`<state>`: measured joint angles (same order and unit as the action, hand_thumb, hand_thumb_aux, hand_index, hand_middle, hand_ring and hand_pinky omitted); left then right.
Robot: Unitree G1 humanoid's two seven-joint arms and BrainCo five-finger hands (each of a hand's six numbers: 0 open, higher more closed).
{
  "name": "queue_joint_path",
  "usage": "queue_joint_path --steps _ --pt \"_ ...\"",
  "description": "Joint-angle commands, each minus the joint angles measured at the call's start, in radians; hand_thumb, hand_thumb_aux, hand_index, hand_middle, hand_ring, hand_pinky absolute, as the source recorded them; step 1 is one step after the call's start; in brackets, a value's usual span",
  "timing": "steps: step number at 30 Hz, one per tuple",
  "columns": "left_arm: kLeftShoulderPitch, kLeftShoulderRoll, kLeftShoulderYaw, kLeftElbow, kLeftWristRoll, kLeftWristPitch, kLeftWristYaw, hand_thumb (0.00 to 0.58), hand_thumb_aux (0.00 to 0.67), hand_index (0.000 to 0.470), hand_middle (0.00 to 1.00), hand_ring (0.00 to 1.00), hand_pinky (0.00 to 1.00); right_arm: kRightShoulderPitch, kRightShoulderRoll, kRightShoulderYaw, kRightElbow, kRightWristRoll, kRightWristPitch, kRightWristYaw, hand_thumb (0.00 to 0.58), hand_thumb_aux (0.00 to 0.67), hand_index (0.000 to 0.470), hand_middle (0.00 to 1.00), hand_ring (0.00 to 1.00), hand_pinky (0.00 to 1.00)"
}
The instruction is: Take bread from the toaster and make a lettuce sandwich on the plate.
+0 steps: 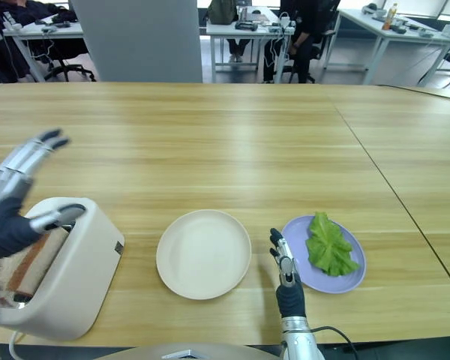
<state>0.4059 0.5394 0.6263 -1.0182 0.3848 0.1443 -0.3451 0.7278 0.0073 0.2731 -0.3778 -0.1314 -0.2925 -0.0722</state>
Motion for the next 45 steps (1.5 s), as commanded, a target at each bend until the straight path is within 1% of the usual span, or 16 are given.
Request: queue_joint_path --steps 1,8,13,18,29,30,31,32,33,34,38,39,40,41,43,45 --pt "0.092 0.076 0.234 0.188 -0.004 -0.037 -0.08 0.0 0.0 0.0 0.0 0.0 0.0 0.016 0.022 -0.002 0.026 -0.016 -0.025 -0.04 0.0 0.0 0.0 0.0 0.0 0.0" --pt "0.234 0.148 0.342 0.387 0.029 -0.131 -0.138 0.0 0.0 0.0 0.0 0.0 0.0 0.013 0.054 -0.008 0.074 -0.031 -0.058 -0.088 0.0 0.0 0.0 0.0 0.0 0.0" --pt "0.336 0.121 0.414 0.431 0.036 -0.137 -0.18 0.0 0.0 0.0 0.0 0.0 0.0 -0.024 0.052 -0.036 0.108 -0.021 -0.062 -0.093 0.0 0.0 0.0 0.0 0.0 0.0" --pt "0.369 0.085 0.407 0.393 -0.015 -0.105 -0.226 0.0 0.0 0.0 0.0 0.0 0.0 -0.059 0.056 -0.038 0.139 -0.021 -0.061 -0.089 0.0 0.0 0.0 0.0 0.0 0.0" --pt "0.388 0.072 0.334 0.378 0.0 -0.082 -0.294 0.0 0.0 0.0 0.0 0.0 0.0 -0.075 0.055 -0.052 0.154 -0.01 -0.071 -0.085 0.0 0.0 0.0 0.0 0.0 0.0" --pt "0.392 0.07 0.324 0.374 0.006 -0.082 -0.295 0.164 0.102 0.07 0.0 0.0 0.0 -0.075 0.054 -0.052 0.152 -0.008 -0.071 -0.085 0.0 0.0 0.0 0.0 0.0 0.0" --pt "0.395 0.065 0.316 0.371 0.008 -0.083 -0.295 0.258 0.171 0.117 0.0 0.0 0.0 -0.076 0.053 -0.054 0.151 -0.006 -0.07 -0.084 0.0 0.0 0.0 0.0 0.0 0.0" --pt "0.401 0.062 0.307 0.37 0.014 -0.083 -0.297 0.258 0.171 0.117 0.0 0.0 0.0 -0.076 0.054 -0.056 0.15 -0.002 -0.068 -0.083 0.0 0.0 0.0 0.0 0.0 0.0" --pt "0.409 0.059 0.301 0.368 0.019 -0.086 -0.299 0.337 0.236 0.162 0.0 0.0 0.0 -0.076 0.054 -0.059 0.149 0.004 -0.066 -0.081 0.0 0.0 0.0 0.0 0.0 0.0" --pt "0.413 0.056 0.298 0.368 0.021 -0.085 -0.301 0.438 0.339 0.233 0.0 0.0 0.0 -0.075 0.053 -0.061 0.148 0.007 -0.065 -0.079 0.0 0.0 0.0 0.0 0.0 0.0" --pt "0.425 0.055 0.278 0.372 0.043 -0.09 -0.301 0.46 0.365 0.251 0.0 0.0 0.0 -0.074 0.053 -0.066 0.145 0.01 -0.063 -0.074 0.0 0.0 0.0 0.0 0.0 0.0" --pt "0.427 0.052 0.272 0.37 0.043 -0.09 -0.302 0.487 0.402 0.276 0.0 0.0 0.0 -0.073 0.053 -0.067 0.146 0.011 -0.064 -0.073 0.0 0.0 0.0 0.0 0.0 0.0" --pt "0.427 0.049 0.268 0.369 0.044 -0.09 -0.303 0.487 0.402 0.276 0.0 0.0 0.0 -0.073 0.053 -0.067 0.146 0.012 -0.064 -0.071 0.0 0.0 0.0 0.0 0.0 0.0" --pt "0.427 0.05 0.265 0.368 0.047 -0.091 -0.302 0.558 0.539 0.37 0.0 0.0 0.0 -0.073 0.054 -0.067 0.146 0.012 -0.063 -0.071 0.0 0.0 0.0 0.0 0.0 0.0" --pt "0.418 0.051 0.262 0.369 0.046 -0.088 -0.298 0.58 0.67 0.46 0.0 0.0 0.0 -0.072 0.055 -0.067 0.149 0.012 -0.064 -0.069 0.0 0.0 0.0 0.0 0.0 0.0" --pt "0.404 0.05 0.257 0.368 0.035 -0.079 -0.295 0.58 0.67 0.46 0.0 0.0 0.0 -0.072 0.056 -0.065 0.159 0.011 -0.058 -0.068 0.0 0.0 0.0 0.0 0.0 0.0"
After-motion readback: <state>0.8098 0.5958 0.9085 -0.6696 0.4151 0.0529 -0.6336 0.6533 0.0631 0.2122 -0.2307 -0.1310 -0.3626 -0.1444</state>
